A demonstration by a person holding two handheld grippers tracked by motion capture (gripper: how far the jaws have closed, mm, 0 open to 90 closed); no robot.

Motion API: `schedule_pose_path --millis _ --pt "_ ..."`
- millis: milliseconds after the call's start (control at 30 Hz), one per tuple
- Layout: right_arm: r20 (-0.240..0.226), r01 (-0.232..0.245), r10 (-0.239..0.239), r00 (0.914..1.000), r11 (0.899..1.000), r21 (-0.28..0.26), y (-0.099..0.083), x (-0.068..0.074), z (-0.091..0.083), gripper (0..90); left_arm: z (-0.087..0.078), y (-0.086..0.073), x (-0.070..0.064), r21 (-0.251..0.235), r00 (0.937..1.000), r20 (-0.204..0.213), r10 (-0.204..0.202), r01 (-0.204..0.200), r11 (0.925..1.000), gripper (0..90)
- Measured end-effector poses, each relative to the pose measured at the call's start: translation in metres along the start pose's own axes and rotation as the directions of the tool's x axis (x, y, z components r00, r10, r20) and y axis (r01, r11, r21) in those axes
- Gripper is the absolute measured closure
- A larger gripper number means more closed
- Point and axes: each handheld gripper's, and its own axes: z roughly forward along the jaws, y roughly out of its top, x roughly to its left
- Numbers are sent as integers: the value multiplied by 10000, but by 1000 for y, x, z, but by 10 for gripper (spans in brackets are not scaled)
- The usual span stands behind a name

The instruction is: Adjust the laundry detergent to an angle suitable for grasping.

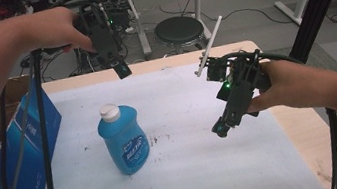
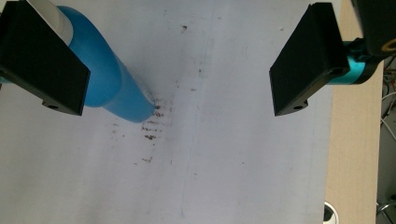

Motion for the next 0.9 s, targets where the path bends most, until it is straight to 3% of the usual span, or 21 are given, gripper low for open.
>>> schedule_pose_path --millis 233,900 --pt "-55 -3 2 10000 10000 -79 -1 1 -2 21 -2 2 -2 -246 10000 41 48 -47 9997 51" --pt "-27 37 -37 10000 9998 -184 -1 1 -3 21 -5 -1 -2 -337 10000 -4 4 -4 9994 51"
